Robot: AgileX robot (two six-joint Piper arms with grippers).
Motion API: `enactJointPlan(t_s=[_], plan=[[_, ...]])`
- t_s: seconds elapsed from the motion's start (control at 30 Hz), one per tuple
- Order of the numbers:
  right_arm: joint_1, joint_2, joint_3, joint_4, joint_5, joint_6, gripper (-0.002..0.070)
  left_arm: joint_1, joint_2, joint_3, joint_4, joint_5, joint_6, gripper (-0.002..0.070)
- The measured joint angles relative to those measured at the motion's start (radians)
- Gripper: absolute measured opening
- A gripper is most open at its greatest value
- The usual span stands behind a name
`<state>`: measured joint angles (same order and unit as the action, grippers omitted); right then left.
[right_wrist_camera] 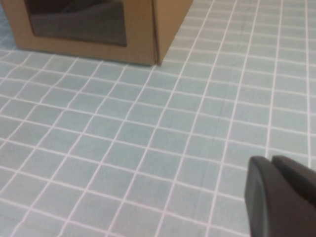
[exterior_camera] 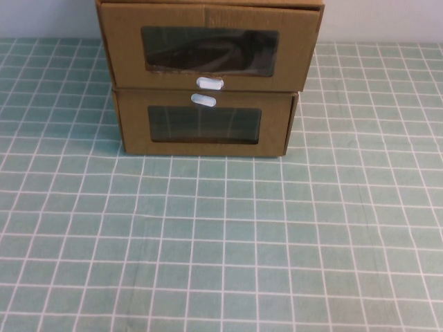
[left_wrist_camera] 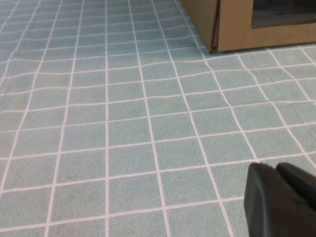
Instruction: Close the shoe box
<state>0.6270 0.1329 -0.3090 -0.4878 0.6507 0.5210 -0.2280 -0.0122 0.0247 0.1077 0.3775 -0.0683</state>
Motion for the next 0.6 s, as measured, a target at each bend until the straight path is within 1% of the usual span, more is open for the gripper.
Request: enactJointPlan(t_s=[0.17,0.3,0.47,0.6], plan=[[-0.088,0.000,0.059,0.062,-0.039,-0.025,-0.0014,0.000,0.000,0.000,0.000,0.000,0.000,-0.0003],[-0.212,0.000,0.110,0.169,-0.090,-0.127,-0.0014,0.000,0.000,0.000,0.000,0.000,0.000,-0.0003],[-0.406,0.000,0.191,0.362,-0.255,-0.354,-0.0014,0.000,0.000,0.000,0.000,0.000,0.000,-0.0003],[-0.537,-0.004,0.268,0.412,-0.410,-0.419,-0.0014,0.000,0.000,0.000,0.000,0.000,0.001,-0.0003]])
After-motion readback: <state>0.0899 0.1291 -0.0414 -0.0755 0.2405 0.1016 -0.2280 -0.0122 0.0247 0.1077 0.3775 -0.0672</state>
